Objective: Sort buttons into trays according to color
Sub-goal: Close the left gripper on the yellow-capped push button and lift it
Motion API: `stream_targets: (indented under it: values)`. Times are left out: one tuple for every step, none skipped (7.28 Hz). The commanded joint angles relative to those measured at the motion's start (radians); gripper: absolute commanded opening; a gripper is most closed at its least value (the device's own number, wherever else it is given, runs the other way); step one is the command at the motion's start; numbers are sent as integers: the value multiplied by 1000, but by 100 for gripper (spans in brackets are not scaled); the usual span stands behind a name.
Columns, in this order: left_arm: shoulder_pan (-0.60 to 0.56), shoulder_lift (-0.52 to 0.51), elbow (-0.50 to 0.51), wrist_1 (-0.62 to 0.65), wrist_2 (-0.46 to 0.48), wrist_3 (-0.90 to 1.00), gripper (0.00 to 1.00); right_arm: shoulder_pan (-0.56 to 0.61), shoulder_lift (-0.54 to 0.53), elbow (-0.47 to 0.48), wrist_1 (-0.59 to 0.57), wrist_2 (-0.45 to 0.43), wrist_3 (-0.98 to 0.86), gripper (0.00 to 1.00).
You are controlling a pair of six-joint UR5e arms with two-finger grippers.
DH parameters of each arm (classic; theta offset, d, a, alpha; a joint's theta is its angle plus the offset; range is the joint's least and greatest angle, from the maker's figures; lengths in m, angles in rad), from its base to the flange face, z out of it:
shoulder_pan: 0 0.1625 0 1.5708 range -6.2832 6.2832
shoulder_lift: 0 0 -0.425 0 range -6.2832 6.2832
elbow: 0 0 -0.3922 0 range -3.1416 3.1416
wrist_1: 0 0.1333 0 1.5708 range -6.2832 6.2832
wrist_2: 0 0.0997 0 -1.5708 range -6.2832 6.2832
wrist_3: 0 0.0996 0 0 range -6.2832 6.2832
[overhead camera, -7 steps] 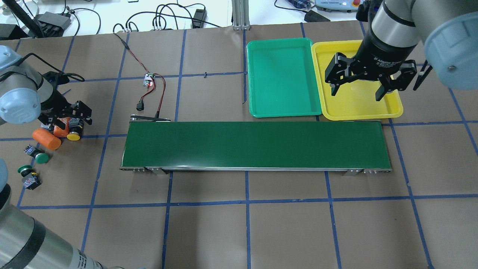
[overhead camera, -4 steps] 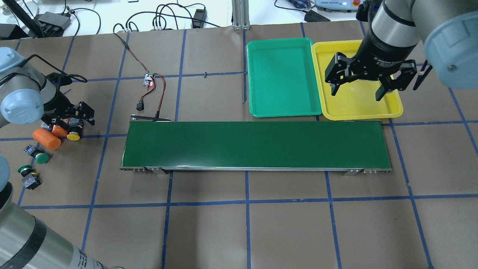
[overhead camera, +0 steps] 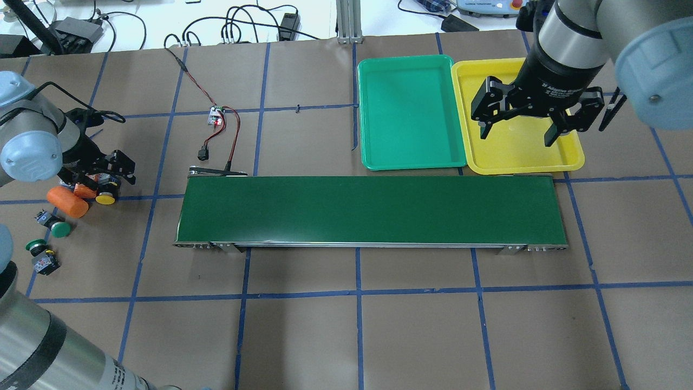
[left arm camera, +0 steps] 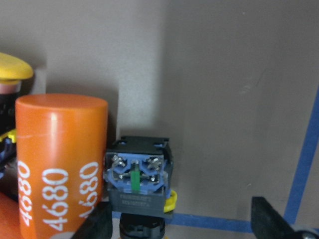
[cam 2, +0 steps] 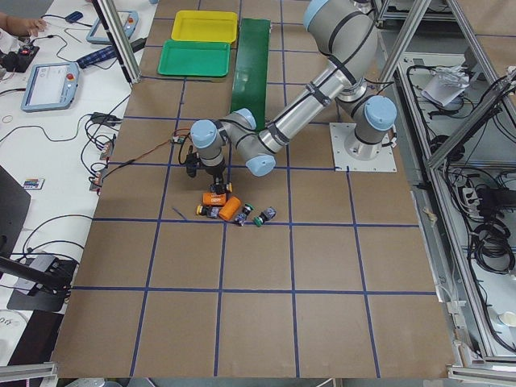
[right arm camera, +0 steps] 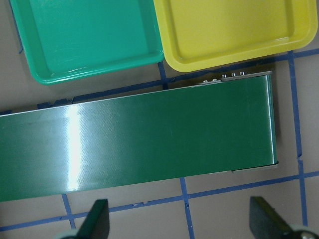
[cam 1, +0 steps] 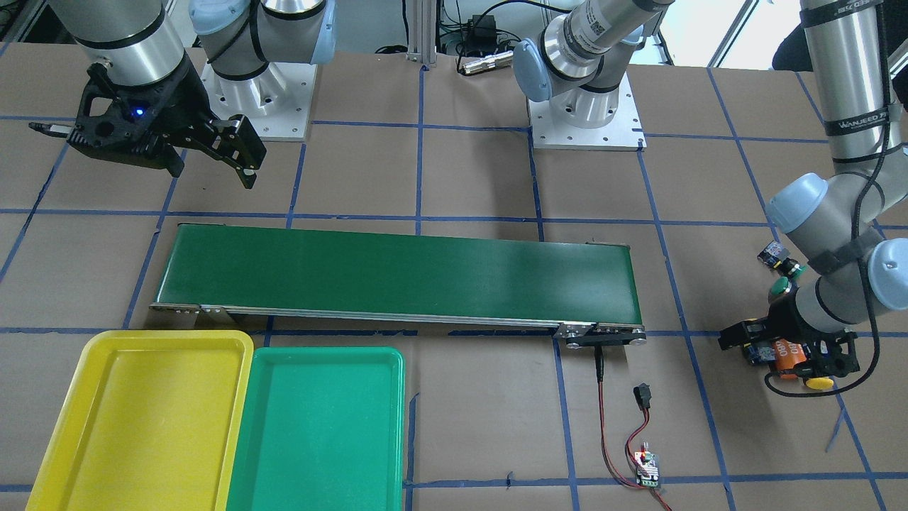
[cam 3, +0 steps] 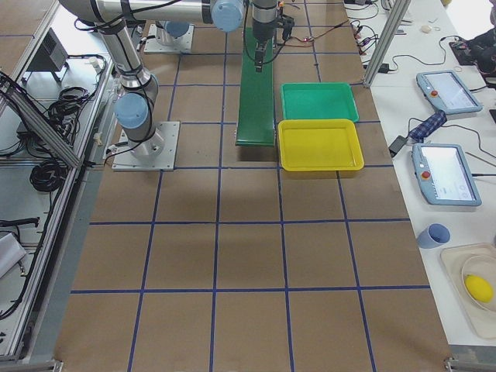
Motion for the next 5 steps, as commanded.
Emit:
stream_targets:
  values:
    - [0, 1, 7, 0, 4, 8, 100, 0, 0, 0, 0, 0, 0, 100]
    - [0, 2, 7, -1, 4, 8, 100, 0, 0, 0, 0, 0, 0, 100]
    - [0, 2, 7, -1, 4, 10, 100, 0, 0, 0, 0, 0, 0, 100]
    - [2, -1, 6, -1, 4, 15, 100, 0, 0, 0, 0, 0, 0, 100]
    - [2, -5, -3, 0, 2, 21, 100, 0, 0, -1, 0, 2, 0, 100]
